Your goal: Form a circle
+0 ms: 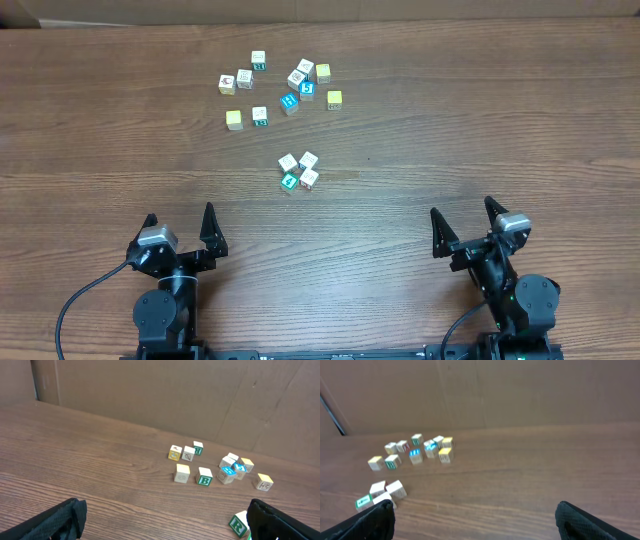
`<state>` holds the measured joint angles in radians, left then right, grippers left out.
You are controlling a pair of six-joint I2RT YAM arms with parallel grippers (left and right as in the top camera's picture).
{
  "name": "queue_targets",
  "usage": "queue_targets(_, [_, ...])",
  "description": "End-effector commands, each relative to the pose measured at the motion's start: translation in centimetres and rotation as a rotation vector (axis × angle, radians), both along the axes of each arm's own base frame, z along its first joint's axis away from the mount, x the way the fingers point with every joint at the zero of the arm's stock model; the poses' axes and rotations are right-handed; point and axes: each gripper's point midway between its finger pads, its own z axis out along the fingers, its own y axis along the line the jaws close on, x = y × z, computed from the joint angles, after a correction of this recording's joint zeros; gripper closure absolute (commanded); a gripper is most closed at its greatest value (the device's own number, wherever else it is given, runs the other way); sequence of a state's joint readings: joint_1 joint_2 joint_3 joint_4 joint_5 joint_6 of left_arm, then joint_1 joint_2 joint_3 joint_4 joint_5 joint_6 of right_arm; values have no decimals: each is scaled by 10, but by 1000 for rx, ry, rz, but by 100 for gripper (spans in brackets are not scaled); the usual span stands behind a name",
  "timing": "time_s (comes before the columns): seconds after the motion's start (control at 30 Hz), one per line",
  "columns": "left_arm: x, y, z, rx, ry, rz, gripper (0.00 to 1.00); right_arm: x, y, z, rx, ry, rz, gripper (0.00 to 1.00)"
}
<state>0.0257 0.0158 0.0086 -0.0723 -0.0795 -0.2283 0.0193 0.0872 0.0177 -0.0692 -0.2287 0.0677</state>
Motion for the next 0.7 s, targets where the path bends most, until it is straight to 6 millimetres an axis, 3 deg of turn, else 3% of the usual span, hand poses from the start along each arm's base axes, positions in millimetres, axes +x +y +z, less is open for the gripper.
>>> queue_targets(0.0, [0,-1,1,22,-6,-7,0,-2,-2,8,14,-46,-8,0])
queue_targets(0.1, [0,-1,1,22,-6,-7,0,-4,-2,17,15,-85,-11,0])
queue_targets(0.67, [0,-1,1,22,-6,-8,0,-4,-2,16,14,-78,-11,0])
